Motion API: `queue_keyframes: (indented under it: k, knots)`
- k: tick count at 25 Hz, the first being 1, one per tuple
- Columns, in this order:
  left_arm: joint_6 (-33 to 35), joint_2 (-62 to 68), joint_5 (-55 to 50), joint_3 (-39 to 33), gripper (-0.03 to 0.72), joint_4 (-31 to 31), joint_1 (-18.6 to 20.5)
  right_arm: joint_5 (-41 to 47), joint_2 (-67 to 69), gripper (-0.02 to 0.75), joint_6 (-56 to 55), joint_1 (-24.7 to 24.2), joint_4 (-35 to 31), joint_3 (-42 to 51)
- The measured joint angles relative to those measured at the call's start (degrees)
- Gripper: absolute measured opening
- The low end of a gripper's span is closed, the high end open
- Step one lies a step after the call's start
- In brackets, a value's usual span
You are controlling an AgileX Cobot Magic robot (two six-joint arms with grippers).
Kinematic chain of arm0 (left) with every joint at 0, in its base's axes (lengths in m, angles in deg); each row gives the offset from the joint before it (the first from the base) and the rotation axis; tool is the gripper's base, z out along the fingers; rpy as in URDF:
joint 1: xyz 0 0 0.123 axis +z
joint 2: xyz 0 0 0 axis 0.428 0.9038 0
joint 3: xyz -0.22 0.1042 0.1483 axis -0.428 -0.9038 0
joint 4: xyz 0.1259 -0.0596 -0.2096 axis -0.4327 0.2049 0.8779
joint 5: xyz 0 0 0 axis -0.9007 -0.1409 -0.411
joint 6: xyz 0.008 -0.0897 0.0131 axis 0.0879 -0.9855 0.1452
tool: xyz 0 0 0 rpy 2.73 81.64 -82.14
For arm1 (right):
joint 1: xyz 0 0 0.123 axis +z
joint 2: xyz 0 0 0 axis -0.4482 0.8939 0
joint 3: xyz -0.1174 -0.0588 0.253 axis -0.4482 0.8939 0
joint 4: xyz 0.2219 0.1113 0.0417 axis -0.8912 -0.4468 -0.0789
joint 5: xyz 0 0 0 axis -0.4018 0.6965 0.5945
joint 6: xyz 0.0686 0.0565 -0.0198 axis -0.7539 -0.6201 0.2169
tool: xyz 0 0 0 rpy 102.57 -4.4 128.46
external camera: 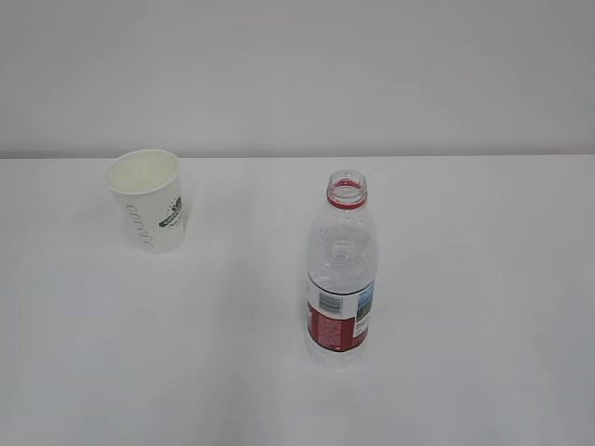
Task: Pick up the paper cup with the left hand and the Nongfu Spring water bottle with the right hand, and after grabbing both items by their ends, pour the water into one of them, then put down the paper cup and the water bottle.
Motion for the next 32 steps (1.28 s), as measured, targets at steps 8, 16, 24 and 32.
queue_keyframes:
  k: [8, 16, 24, 32]
  knots:
    - [0.0, 0.0, 0.0, 0.0, 0.579, 0.0, 0.0, 0.0, 0.0, 0.537, 0.0, 0.0, 0.0, 0.0]
    - [0.0, 0.0, 2.46, 0.74, 0.579, 0.0, 0.0, -5.66, 0.0, 0.537, 0.0, 0.0, 0.0, -2.13]
    - [0.0, 0.0, 14.37, 1.17, 0.579, -0.29, 0.0, -11.8, 0.0, 0.536, 0.0, 0.0, 0.0, -2.22]
    - [0.0, 1.96, 26.51, 1.17, 0.579, -2.66, 0.0, -22.36, 2.66, 0.536, 0.0, 0.0, 0.0, -2.22]
